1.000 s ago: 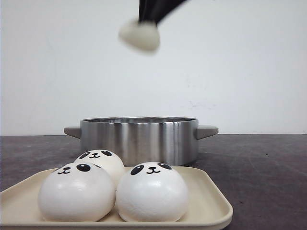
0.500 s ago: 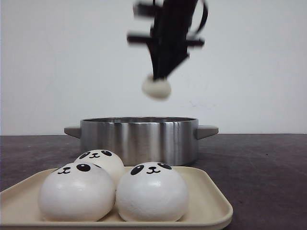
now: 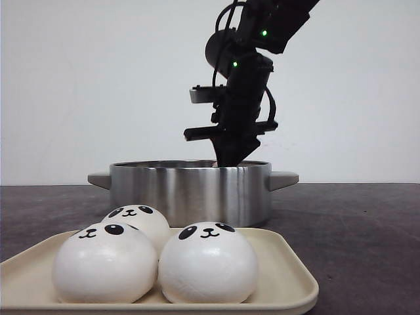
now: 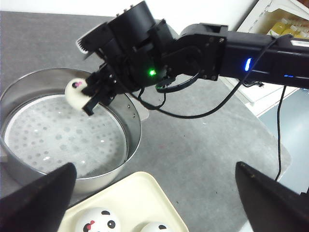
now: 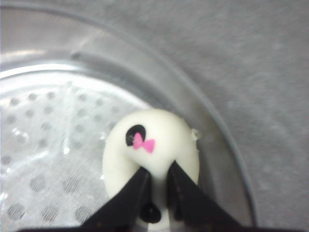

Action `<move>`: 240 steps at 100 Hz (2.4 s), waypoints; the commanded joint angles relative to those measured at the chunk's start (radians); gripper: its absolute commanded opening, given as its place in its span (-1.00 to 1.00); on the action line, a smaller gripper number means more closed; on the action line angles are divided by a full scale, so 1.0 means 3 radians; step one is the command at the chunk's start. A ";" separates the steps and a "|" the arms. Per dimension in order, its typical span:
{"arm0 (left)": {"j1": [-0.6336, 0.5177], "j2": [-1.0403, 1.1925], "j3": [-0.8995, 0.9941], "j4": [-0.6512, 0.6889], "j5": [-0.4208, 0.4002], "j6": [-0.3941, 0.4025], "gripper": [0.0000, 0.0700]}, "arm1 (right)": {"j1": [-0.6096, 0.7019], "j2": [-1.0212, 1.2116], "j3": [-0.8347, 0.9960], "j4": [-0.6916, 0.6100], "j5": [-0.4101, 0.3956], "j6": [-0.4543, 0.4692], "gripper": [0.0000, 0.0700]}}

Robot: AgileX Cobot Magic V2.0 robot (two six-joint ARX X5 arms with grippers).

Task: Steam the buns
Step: 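Carry the bun with the right gripper over the pot and lower, then open the right gripper to drop the bun and raise it, then lower the left gripper onto the back bun nearest it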

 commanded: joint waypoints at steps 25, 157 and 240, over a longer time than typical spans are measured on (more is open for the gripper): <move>-0.0015 0.0015 0.0065 0.0025 -0.0008 -0.0004 0.82 | 0.0025 0.0104 0.0090 -0.0056 0.0018 -0.0022 -0.32; -0.0610 0.2075 0.0065 -0.0585 -0.0456 -0.0053 0.81 | 0.1531 -0.2785 0.0931 -0.1724 0.1055 0.0367 -0.98; -0.0750 0.2964 0.0065 -0.0070 -0.1094 -0.0238 -0.03 | 0.1644 -0.2949 0.0923 -0.1770 0.1251 0.0440 -0.98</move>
